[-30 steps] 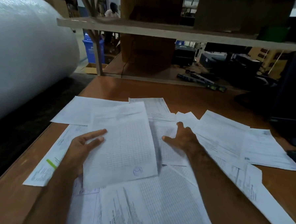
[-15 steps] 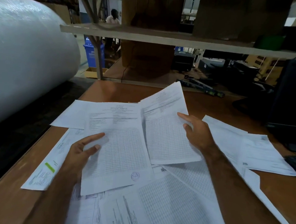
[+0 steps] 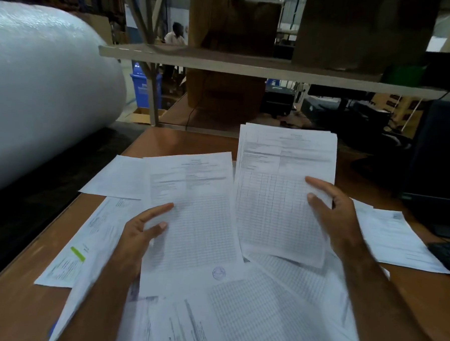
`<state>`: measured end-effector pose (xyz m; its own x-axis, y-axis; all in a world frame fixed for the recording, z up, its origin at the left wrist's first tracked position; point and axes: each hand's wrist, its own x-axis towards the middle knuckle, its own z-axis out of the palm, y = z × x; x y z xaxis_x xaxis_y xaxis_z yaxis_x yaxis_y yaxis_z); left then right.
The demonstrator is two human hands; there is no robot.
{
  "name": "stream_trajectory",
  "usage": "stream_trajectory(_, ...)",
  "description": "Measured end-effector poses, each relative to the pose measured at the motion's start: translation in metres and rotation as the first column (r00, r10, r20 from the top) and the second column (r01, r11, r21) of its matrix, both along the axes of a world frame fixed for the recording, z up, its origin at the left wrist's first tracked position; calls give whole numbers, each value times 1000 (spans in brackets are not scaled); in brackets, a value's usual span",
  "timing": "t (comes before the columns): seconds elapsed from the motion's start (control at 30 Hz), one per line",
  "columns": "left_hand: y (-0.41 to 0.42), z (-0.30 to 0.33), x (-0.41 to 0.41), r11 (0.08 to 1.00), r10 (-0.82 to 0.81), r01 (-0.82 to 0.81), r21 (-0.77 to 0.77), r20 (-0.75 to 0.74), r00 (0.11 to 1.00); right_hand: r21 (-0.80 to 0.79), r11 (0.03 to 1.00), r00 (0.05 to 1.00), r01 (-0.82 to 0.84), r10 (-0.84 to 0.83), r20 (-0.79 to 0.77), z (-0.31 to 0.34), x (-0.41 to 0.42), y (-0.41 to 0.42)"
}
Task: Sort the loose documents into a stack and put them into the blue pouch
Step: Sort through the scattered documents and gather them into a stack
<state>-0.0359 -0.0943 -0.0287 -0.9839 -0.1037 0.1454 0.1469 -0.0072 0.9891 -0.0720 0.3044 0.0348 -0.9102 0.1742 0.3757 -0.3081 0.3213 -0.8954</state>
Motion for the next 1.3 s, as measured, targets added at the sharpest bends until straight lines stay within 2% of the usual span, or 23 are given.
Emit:
stream_trajectory(0.17, 4, -5, -5, 999, -11, 11, -44, -18, 1000, 178, 977, 993, 114, -107, -50, 8, 5, 1)
stream_trajectory(0.27, 3, -6, -10, 999, 15, -16, -48, -12, 1000, 333, 923, 980, 191, -158, -122, 14, 0, -1)
stream_trajectory(0.3, 3, -6, -10, 999, 8, -9, -51, -17, 1000, 381, 904, 981, 194, -169, -98, 12, -7, 2)
stream_trajectory(0.37, 2, -5, -9, 998, -2, 0, -64, -28, 1000, 445, 891, 978, 92, -164, 125, 5, -19, 12)
stream_trajectory(0.43, 1, -7, -8, 997, -2, -1, -83, -31, 1000, 558, 829, 892, -27, -232, 387, -10, -21, 20)
stream_trajectory(0.47, 0, -8, -7, 997, -3, 1, -82, -27, 1000, 632, 774, 845, -44, -309, 437, -20, -18, 23)
stream_trajectory(0.53, -1, -8, -6, 995, -9, 8, -100, -8, 1000, 751, 659, 819, 39, -451, 353, -35, -10, 26)
stream_trajectory(0.6, -1, -7, -5, 993, -11, 11, -116, -7, 1000, 792, 592, 837, 147, -501, 219, -41, -9, 30)
stream_trajectory(0.73, 4, -7, -6, 989, -13, 10, -145, -18, 1000, 742, 637, 892, 208, -434, 123, -30, -12, 34)
stream_trajectory(0.83, 6, -5, -6, 989, -16, 14, -145, -14, 1000, 826, 549, 915, 131, -387, 112, -15, -14, 35)
stream_trajectory(0.93, 5, -7, -5, 991, -14, 14, -130, 0, 1000, 788, 614, 930, 40, -312, 196, -10, -16, 38)
stream_trajectory(1.0, 7, -5, -4, 991, -6, 7, -131, 6, 1000, 729, 682, 955, 66, -254, 150, -5, -12, 38)
stream_trajectory(1.07, 8, -2, -4, 991, -6, 7, -135, 15, 1000, 612, 782, 982, 118, -182, 42, 15, -6, 37)
stream_trajectory(1.1, 7, -3, -5, 989, 1, 3, -148, 24, 1000, 517, 849, 992, 106, -123, 0, 27, -3, 37)
stream_trajectory(1.17, 2, -4, -4, 988, 12, -5, -157, 45, 999, 194, 980, 997, -48, 57, -43, 42, 4, 37)
stream_trajectory(1.23, -1, -1, -2, 982, 4, 7, -188, 58, 998, -115, 977, 983, -179, 173, -58, 43, 7, 37)
stream_trajectory(1.3, 0, 3, -1, 974, -5, 18, -227, 58, 998, -204, 954, 975, -221, 221, -26, 33, 7, 28)
